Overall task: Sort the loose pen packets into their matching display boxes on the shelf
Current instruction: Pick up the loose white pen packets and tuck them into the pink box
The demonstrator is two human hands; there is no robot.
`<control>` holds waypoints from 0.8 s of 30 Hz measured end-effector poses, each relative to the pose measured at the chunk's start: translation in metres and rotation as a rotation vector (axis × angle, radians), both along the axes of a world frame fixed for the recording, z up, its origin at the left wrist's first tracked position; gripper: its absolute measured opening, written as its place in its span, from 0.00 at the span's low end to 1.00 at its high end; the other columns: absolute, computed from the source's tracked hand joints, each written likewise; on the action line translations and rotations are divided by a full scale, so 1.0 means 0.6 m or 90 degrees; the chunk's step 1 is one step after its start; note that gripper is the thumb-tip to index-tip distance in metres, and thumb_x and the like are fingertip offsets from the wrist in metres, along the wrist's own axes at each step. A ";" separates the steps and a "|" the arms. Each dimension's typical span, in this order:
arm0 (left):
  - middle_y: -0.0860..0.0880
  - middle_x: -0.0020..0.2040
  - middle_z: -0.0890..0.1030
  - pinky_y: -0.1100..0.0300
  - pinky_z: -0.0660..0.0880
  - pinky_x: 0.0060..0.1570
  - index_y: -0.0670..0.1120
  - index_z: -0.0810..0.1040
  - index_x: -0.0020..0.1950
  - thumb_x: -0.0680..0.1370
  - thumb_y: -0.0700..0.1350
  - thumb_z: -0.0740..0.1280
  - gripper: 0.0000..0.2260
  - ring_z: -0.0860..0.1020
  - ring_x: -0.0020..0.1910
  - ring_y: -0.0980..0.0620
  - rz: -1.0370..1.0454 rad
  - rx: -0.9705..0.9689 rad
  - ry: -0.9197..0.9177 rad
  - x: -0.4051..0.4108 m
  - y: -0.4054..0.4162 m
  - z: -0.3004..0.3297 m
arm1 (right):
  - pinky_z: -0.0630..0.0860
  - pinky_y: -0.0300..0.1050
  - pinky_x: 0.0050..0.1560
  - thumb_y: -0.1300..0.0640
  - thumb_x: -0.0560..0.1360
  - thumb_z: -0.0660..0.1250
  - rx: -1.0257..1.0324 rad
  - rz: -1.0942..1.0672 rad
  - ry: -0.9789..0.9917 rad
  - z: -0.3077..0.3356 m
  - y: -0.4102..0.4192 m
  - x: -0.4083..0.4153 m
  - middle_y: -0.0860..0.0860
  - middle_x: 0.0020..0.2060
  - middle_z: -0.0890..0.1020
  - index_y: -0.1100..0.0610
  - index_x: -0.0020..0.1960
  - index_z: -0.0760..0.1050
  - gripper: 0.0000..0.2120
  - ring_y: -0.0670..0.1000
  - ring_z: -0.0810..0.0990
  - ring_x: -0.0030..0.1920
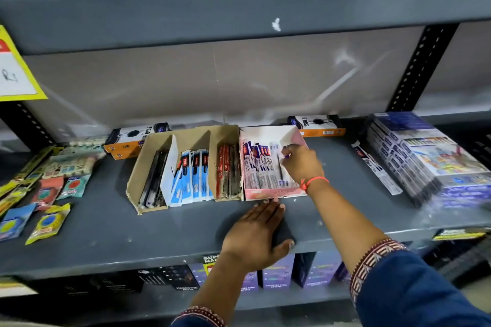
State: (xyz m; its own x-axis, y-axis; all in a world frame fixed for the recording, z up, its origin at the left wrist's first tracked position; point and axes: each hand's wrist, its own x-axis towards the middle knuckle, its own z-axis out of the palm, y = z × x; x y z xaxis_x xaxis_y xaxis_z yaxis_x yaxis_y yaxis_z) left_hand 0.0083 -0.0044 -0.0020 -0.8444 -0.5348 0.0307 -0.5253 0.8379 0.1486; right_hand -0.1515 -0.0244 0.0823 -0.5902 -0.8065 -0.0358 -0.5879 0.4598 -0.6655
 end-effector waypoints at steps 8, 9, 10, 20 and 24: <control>0.49 0.77 0.44 0.61 0.36 0.69 0.48 0.43 0.77 0.80 0.62 0.48 0.31 0.42 0.75 0.53 -0.003 -0.002 -0.048 0.000 0.011 0.016 | 0.73 0.56 0.59 0.64 0.75 0.56 0.155 -0.163 0.257 -0.015 0.106 -0.107 0.62 0.63 0.73 0.62 0.64 0.70 0.19 0.64 0.72 0.64; 0.49 0.77 0.42 0.61 0.36 0.69 0.48 0.42 0.77 0.80 0.61 0.48 0.31 0.41 0.74 0.54 -0.004 -0.004 -0.062 -0.002 0.012 0.019 | 0.72 0.56 0.61 0.63 0.75 0.56 0.206 -0.173 0.261 -0.024 0.122 -0.125 0.62 0.65 0.72 0.62 0.66 0.69 0.19 0.64 0.71 0.65; 0.49 0.77 0.42 0.61 0.35 0.69 0.48 0.42 0.77 0.80 0.61 0.47 0.30 0.40 0.74 0.54 -0.004 -0.006 -0.074 -0.003 0.014 0.020 | 0.71 0.56 0.62 0.63 0.76 0.55 0.241 -0.182 0.256 -0.033 0.135 -0.138 0.62 0.66 0.71 0.62 0.67 0.68 0.20 0.63 0.70 0.67; 0.50 0.77 0.45 0.64 0.35 0.67 0.47 0.45 0.77 0.82 0.58 0.47 0.27 0.43 0.75 0.55 -0.031 -0.020 -0.065 -0.055 0.020 0.026 | 0.75 0.55 0.58 0.67 0.74 0.56 0.190 -0.226 0.191 -0.062 0.149 -0.192 0.65 0.57 0.80 0.65 0.60 0.76 0.17 0.63 0.78 0.60; 0.50 0.77 0.45 0.64 0.35 0.67 0.48 0.45 0.77 0.82 0.58 0.47 0.27 0.43 0.74 0.55 -0.029 -0.024 -0.054 -0.053 0.017 0.015 | 0.76 0.55 0.56 0.66 0.75 0.57 0.103 -0.284 0.114 -0.061 0.136 -0.196 0.68 0.55 0.81 0.68 0.56 0.78 0.15 0.66 0.79 0.57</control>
State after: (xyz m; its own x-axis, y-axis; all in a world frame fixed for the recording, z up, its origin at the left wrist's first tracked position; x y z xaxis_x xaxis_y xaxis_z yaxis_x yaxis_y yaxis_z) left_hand -0.0236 0.0060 0.0072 -0.8683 -0.4955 -0.0229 -0.4957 0.8654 0.0724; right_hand -0.2690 0.0575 0.0455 -0.8846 -0.4663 -0.0060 -0.4086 0.7811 -0.4722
